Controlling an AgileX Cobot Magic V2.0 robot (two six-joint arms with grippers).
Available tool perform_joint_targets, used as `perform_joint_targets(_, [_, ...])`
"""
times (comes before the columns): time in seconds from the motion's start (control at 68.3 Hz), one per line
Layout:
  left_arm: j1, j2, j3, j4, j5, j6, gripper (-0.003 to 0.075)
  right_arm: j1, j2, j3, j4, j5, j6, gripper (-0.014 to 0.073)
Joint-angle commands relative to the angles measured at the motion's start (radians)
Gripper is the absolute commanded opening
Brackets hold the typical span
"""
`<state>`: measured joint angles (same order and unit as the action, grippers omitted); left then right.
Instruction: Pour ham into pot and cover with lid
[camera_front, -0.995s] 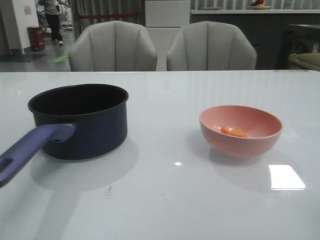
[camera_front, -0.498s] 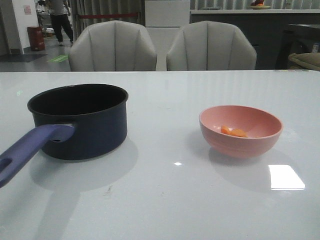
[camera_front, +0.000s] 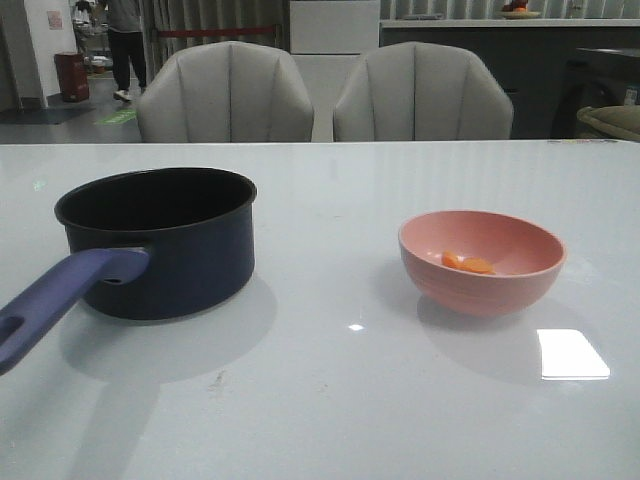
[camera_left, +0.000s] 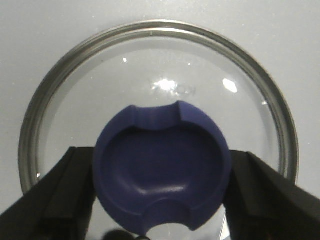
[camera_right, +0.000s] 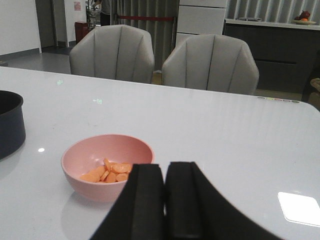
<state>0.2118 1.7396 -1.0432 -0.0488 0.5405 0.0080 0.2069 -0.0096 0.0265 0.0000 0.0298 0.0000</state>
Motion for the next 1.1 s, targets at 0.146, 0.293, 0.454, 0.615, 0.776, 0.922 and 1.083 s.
perform_joint_targets(0.146, [-0.018, -0.041, -0.026, -0.004, -0.02, 0.006, 0.0532, 0.001, -0.021, -0.005, -0.009, -0.084, 0.0, 0.0153])
perform_joint_targets(0.293, [-0.033, -0.041, -0.026, -0.004, -0.011, 0.006, 0.0594, 0.001, -0.021, -0.005, -0.009, -0.084, 0.0, 0.0153])
perform_joint_targets(0.454, [-0.047, -0.041, -0.038, 0.002, 0.011, 0.006, 0.0604, 0.001, -0.021, -0.005, -0.009, -0.084, 0.0, 0.0153])
perform_joint_targets(0.615, [-0.047, -0.068, -0.042, 0.014, 0.024, 0.006, 0.0604, 0.001, -0.021, -0.005, -0.009, -0.084, 0.0, 0.0153])
perform_joint_targets(0.776, [-0.047, -0.142, -0.042, 0.039, 0.05, 0.006, 0.0604, 0.001, -0.021, -0.005, -0.009, -0.084, 0.0, 0.0153])
perform_joint_targets(0.922, [-0.047, -0.251, -0.012, 0.021, 0.05, 0.006, 0.0604, 0.001, -0.021, -0.005, -0.009, -0.084, 0.0, 0.0153])
perform_joint_targets(1.083, [-0.065, -0.42, 0.046, 0.005, 0.02, 0.006, 0.0604, 0.001, -0.021, -0.005, -0.009, -0.084, 0.0, 0.0153])
